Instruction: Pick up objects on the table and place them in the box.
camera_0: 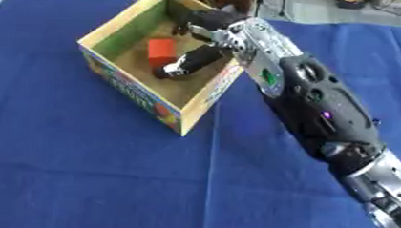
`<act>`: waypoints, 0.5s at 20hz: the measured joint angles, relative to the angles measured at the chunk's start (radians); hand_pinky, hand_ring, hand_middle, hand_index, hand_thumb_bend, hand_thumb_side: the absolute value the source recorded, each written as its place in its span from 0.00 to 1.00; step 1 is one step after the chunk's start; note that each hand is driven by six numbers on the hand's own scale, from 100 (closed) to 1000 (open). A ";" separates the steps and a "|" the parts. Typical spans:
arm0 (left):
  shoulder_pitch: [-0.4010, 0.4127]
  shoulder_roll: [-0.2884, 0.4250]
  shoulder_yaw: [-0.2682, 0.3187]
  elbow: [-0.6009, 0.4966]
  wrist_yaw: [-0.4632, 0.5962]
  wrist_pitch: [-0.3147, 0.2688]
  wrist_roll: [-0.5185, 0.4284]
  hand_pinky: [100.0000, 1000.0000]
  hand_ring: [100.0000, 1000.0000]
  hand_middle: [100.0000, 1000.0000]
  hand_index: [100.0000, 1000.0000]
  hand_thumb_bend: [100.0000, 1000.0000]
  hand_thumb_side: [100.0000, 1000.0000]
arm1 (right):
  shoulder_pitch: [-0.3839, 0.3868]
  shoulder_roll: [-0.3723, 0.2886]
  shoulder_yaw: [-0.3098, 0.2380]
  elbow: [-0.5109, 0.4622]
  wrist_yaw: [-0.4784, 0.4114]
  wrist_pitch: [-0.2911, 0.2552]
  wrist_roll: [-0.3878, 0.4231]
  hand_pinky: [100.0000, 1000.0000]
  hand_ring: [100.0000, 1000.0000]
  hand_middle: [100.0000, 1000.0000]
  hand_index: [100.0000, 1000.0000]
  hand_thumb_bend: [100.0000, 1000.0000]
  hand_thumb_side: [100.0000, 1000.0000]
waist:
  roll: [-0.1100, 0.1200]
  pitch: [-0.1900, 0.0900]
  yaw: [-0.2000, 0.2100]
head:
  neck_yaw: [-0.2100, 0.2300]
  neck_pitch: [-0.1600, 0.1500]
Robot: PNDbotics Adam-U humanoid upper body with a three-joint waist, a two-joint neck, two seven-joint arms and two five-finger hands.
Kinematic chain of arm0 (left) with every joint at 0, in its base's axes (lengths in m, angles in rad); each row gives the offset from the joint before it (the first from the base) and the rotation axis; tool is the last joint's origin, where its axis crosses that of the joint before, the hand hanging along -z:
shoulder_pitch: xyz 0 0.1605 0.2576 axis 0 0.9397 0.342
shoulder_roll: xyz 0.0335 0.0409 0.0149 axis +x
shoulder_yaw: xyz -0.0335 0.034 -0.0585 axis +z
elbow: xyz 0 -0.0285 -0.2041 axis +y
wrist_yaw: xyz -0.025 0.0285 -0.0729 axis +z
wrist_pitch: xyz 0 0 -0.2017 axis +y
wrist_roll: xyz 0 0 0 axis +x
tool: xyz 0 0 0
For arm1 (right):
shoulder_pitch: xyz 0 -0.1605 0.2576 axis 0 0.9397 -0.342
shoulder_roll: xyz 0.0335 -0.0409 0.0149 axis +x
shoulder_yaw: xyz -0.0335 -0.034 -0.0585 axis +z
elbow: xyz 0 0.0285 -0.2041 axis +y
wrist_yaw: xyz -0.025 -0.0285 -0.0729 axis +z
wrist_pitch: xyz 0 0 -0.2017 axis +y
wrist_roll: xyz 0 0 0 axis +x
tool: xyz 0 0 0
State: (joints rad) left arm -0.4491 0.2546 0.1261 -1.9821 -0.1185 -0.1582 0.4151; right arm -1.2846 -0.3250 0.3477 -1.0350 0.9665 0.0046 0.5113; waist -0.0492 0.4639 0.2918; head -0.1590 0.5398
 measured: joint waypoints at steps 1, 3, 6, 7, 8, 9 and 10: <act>0.000 0.000 0.000 0.000 0.000 0.000 0.000 0.41 0.60 0.57 0.75 0.00 0.92 | 0.001 -0.007 0.000 -0.013 -0.003 0.002 -0.009 0.80 0.89 0.79 0.90 0.58 0.88 | 0.000 -0.002 -0.002 | 0.002 0.002; 0.002 0.000 0.000 0.000 0.000 0.000 0.000 0.41 0.60 0.57 0.75 0.00 0.92 | 0.007 -0.029 0.002 -0.050 -0.023 0.008 -0.026 0.79 0.88 0.77 0.88 0.54 0.90 | -0.001 -0.009 -0.005 | 0.006 0.004; 0.010 0.000 0.000 0.000 0.000 0.003 0.003 0.41 0.60 0.57 0.75 0.00 0.92 | 0.025 -0.078 0.004 -0.143 -0.086 0.029 -0.052 0.77 0.86 0.74 0.86 0.42 0.92 | 0.000 -0.016 -0.015 | 0.014 0.010; 0.011 0.000 0.000 0.000 0.000 0.004 0.004 0.41 0.60 0.57 0.75 0.00 0.92 | 0.030 -0.095 0.003 -0.181 -0.111 0.040 -0.062 0.76 0.86 0.74 0.86 0.42 0.92 | 0.002 -0.018 -0.018 | 0.017 0.013; 0.014 0.000 0.000 0.000 0.000 0.004 0.005 0.41 0.60 0.57 0.74 0.00 0.92 | 0.036 -0.112 0.001 -0.221 -0.140 0.055 -0.071 0.75 0.85 0.73 0.86 0.36 0.91 | 0.005 -0.021 -0.021 | 0.021 0.014; 0.017 0.000 0.001 0.000 0.000 0.005 0.005 0.41 0.60 0.57 0.74 0.00 0.92 | 0.041 -0.127 -0.004 -0.261 -0.167 0.070 -0.080 0.74 0.85 0.72 0.85 0.34 0.91 | 0.007 -0.024 -0.024 | 0.025 0.015; 0.019 0.000 0.001 0.000 -0.001 0.006 0.006 0.41 0.60 0.57 0.74 0.00 0.92 | 0.046 -0.143 -0.009 -0.303 -0.198 0.087 -0.091 0.74 0.85 0.71 0.85 0.32 0.91 | 0.009 -0.027 -0.029 | 0.029 0.019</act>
State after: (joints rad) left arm -0.4300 0.2546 0.1266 -1.9821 -0.1190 -0.1522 0.4213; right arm -1.2382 -0.4678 0.3383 -1.3375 0.7682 0.0921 0.4200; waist -0.0402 0.4373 0.2632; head -0.1299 0.5593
